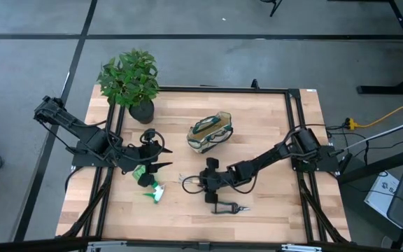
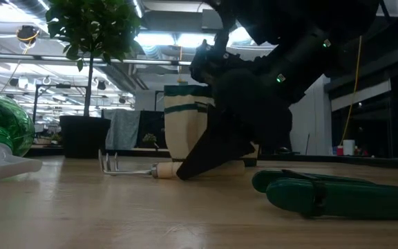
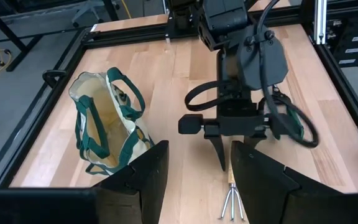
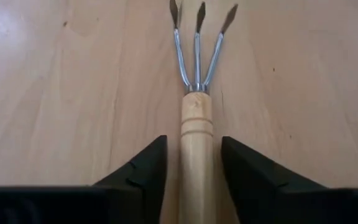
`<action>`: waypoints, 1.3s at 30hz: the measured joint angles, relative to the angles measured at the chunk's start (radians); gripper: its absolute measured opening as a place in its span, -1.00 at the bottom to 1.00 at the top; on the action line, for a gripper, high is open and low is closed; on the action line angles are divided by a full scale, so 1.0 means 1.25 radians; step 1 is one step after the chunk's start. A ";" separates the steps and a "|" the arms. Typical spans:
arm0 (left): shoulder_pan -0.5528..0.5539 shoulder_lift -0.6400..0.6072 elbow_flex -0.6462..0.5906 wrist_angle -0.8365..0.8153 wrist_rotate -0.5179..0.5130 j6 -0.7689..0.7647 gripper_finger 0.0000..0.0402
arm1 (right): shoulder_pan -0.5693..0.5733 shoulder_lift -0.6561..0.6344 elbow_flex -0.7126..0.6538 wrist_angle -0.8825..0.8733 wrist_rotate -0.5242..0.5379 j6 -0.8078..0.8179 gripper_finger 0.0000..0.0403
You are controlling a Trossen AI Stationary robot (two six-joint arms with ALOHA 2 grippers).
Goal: Pick & Place Garden tools in Gardening bag
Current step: Put the brown hand rake into the green gardening bag
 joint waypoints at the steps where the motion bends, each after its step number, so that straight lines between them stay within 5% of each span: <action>1: 0.000 0.000 0.000 0.000 0.000 0.000 -0.16 | -0.003 0.000 0.000 -0.004 -0.014 0.005 -0.29; 9: 0.000 0.000 0.000 0.000 0.000 0.000 -0.16 | -0.021 0.002 0.002 -0.017 -0.062 0.022 -0.66; 24: 0.000 0.000 0.000 -0.001 0.000 0.000 -0.16 | -0.054 -0.009 0.002 -0.041 -0.208 0.070 -0.66; 39: 0.000 0.000 0.000 0.000 0.001 0.000 -0.16 | -0.127 -0.197 -0.002 -0.169 -0.292 -0.046 -0.66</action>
